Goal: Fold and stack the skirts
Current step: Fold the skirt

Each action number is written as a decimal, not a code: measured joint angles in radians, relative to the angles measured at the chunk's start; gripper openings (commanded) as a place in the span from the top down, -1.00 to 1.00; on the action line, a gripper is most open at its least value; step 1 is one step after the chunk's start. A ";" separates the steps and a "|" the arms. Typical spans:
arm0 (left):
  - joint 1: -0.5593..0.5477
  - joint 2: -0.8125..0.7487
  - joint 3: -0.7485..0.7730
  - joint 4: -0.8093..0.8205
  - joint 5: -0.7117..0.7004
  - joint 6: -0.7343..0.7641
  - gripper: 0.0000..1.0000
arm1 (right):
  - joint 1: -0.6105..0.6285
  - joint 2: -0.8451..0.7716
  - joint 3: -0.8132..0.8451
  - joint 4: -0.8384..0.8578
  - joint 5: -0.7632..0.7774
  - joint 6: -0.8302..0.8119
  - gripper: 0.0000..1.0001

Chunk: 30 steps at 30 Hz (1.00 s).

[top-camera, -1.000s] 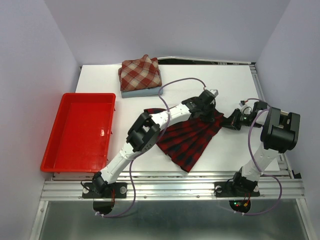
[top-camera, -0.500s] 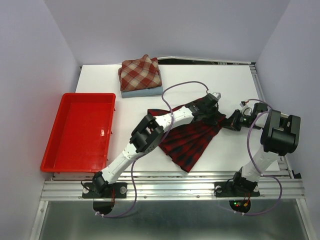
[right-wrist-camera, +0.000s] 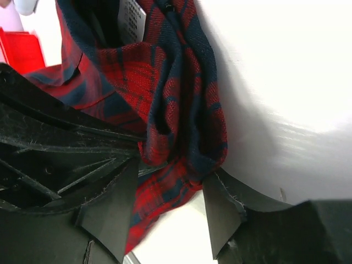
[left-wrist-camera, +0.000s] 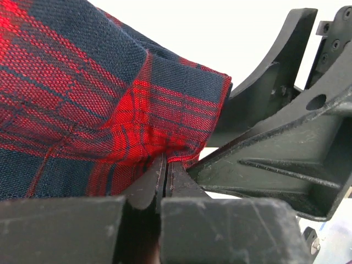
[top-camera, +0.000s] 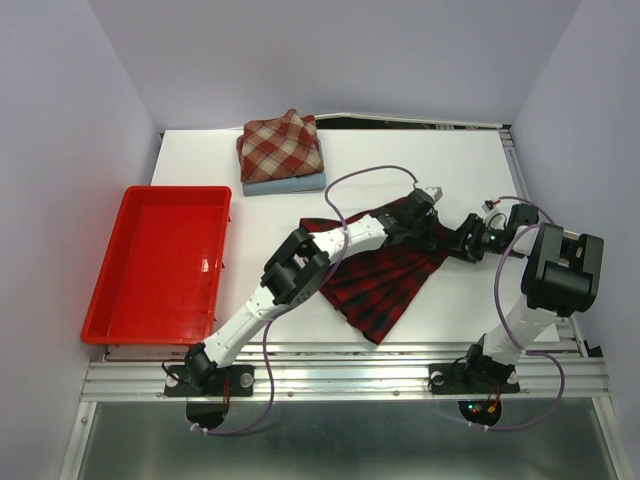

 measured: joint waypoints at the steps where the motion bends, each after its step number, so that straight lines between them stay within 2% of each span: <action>1: 0.000 0.000 0.000 0.003 0.004 0.000 1.00 | -0.004 0.000 0.000 0.000 0.000 0.010 -0.11; 6: 0.000 0.003 0.000 0.014 0.014 0.000 0.95 | -0.014 0.000 -0.010 0.028 0.007 0.112 -0.12; 18: -0.008 0.005 0.000 0.018 -0.023 0.022 0.94 | -0.021 -0.016 -0.111 0.286 0.077 0.388 -0.06; 24: -0.040 0.005 0.006 0.018 -0.105 0.068 0.83 | -0.020 -0.005 -0.126 0.371 0.095 0.470 -0.22; 28: -0.053 0.005 0.016 0.002 -0.155 0.086 0.76 | -0.019 -0.006 -0.146 0.416 0.099 0.515 0.21; 29: -0.056 0.005 0.019 -0.002 -0.164 0.088 0.73 | -0.019 -0.006 -0.151 0.420 0.103 0.525 0.49; 30: -0.058 0.005 0.023 -0.008 -0.172 0.090 0.67 | -0.019 -0.006 -0.159 0.425 0.108 0.532 0.65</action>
